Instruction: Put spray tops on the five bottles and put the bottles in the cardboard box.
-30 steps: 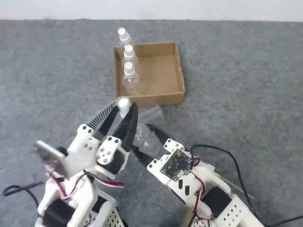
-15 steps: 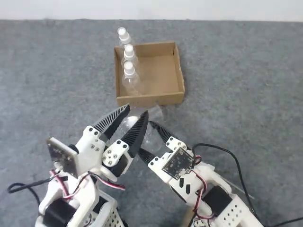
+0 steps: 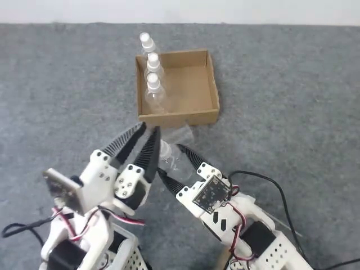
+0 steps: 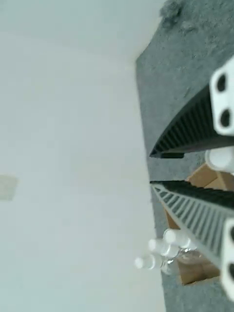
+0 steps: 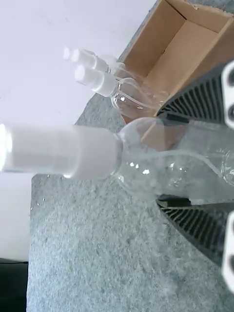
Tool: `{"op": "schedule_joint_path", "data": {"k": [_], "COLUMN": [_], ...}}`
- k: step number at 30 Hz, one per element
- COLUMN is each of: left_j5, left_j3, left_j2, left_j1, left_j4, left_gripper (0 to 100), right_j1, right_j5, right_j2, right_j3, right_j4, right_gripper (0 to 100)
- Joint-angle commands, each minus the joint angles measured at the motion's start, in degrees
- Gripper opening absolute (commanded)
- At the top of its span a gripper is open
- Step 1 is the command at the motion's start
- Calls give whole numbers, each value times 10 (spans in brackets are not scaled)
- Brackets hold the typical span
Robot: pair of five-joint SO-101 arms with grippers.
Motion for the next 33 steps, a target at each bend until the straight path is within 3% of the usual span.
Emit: {"op": "schedule_joint_path", "data": {"k": [1,11,19,25,33], "left_j5": [-4,-6,-6,-6,-90], "left_j3": [-41,-35,58,126,163], "left_j2": [-3,-3,-3,-3,-3], "left_j1": [-13,-107,-177,-164,-18], "left_j4": [-2,2,3,-2,4], "left_gripper": [52,51,51,51,51], "right_j1": [9,9,7,6,6], "right_j5": [6,6,5,4,4], "right_j2": [-17,-17,-17,-18,-18], "right_j3": [11,11,11,11,11], "right_j4": [-17,-15,-17,-17,-15], "right_gripper": [6,6,6,6,6]}}
